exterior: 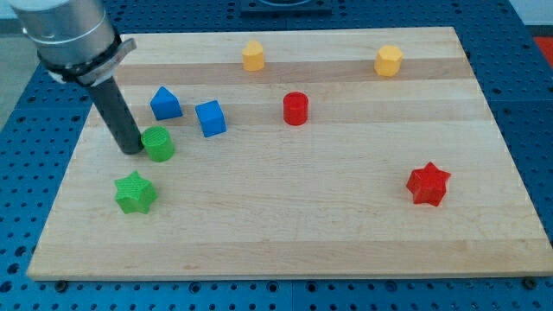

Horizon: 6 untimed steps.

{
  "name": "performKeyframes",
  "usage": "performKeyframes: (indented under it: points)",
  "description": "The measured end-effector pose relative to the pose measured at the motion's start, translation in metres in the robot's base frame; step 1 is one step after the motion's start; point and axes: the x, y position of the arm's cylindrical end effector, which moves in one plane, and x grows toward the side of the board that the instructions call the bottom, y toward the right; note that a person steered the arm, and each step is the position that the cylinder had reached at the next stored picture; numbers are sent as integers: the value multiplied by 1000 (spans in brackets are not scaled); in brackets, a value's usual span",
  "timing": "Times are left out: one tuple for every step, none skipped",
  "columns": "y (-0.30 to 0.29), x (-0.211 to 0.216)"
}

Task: Slide blue triangle a bit down

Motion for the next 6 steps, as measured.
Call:
performKeyframes:
  points:
    - [-10, -68]
    - [-18, -150]
    - [6, -198]
    - [16, -188]
    - [15, -144]
    - [15, -103]
